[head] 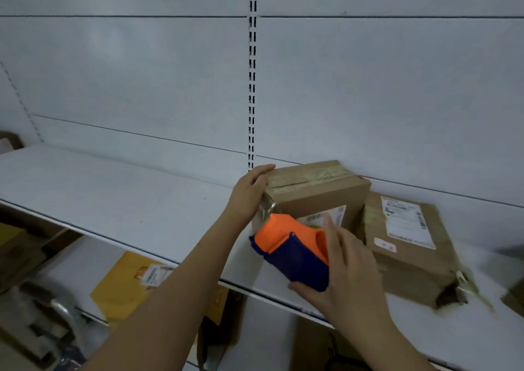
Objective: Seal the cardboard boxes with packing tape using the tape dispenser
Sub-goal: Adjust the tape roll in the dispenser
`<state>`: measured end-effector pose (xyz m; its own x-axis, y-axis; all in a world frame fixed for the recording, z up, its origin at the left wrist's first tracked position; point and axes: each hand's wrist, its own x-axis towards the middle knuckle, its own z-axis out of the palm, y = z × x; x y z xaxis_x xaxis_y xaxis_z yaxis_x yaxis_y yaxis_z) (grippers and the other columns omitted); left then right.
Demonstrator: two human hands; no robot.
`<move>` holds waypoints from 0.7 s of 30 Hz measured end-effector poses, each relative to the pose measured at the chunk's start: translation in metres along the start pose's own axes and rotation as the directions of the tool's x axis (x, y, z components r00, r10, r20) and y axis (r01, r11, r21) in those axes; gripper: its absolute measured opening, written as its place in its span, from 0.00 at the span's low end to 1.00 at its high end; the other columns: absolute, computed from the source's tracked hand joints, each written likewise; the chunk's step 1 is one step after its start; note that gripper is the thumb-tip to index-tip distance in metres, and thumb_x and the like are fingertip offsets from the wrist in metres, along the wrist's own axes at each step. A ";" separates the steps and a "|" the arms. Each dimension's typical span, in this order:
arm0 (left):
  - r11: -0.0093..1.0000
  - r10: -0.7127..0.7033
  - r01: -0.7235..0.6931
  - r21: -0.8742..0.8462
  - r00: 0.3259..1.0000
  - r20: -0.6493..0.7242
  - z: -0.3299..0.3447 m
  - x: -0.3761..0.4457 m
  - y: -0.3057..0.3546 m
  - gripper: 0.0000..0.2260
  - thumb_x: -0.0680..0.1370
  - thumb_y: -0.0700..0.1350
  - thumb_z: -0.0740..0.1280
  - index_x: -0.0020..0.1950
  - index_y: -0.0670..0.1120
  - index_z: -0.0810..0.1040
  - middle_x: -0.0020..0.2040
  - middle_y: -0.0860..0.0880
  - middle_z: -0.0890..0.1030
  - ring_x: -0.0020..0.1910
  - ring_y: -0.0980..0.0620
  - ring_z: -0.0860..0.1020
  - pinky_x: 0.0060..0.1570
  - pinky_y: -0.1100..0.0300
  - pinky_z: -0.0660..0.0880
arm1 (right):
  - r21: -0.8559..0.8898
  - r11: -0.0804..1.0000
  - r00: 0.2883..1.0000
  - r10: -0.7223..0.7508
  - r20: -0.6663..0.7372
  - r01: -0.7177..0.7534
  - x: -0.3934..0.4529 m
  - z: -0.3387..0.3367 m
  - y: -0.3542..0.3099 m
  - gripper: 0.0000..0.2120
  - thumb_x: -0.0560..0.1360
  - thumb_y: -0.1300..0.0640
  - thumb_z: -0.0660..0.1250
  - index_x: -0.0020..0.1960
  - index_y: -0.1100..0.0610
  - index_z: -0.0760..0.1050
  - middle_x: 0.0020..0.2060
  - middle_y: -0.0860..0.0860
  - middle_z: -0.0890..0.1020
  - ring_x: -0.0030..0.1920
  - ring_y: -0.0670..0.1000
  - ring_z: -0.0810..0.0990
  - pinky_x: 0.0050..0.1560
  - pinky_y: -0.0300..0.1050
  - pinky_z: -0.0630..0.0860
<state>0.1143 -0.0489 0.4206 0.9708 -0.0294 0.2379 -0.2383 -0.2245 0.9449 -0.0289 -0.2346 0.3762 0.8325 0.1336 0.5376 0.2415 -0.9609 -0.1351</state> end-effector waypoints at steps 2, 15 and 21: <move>1.000 0.002 -0.002 0.013 1.000 -0.022 0.003 0.000 -0.001 0.17 0.82 0.41 0.56 0.66 0.50 0.79 0.63 0.54 0.78 0.62 0.55 0.75 0.54 0.70 0.70 | -0.011 1.000 0.999 0.012 0.041 -0.012 -0.008 0.003 0.004 0.59 0.56 0.28 0.74 0.77 0.57 0.58 0.58 0.53 0.78 0.54 0.54 0.79 0.51 0.50 0.78; 0.802 0.157 -0.107 0.587 0.987 -0.034 -0.005 -0.017 0.002 0.20 0.83 0.47 0.51 0.71 0.50 0.73 0.69 0.44 0.70 0.67 0.44 0.67 0.65 0.47 0.67 | 0.448 0.835 0.907 0.132 0.399 -0.319 -0.014 -0.068 0.023 0.22 0.60 0.30 0.68 0.50 0.39 0.73 0.42 0.35 0.82 0.46 0.35 0.81 0.43 0.33 0.80; 0.749 0.218 -0.448 0.488 0.862 0.457 -0.007 -0.008 0.033 0.22 0.83 0.43 0.51 0.77 0.50 0.67 0.74 0.46 0.71 0.72 0.47 0.69 0.70 0.55 0.64 | 0.150 0.981 0.892 0.040 0.450 -0.120 -0.010 -0.061 0.019 0.26 0.72 0.33 0.65 0.64 0.46 0.68 0.51 0.43 0.82 0.45 0.41 0.81 0.44 0.34 0.79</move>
<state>0.0983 -0.0492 0.4511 0.7969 -0.5194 0.3085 -0.6011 -0.6306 0.4909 -0.0633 -0.2686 0.4195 0.9768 0.1895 0.0994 0.2118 -0.9228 -0.3219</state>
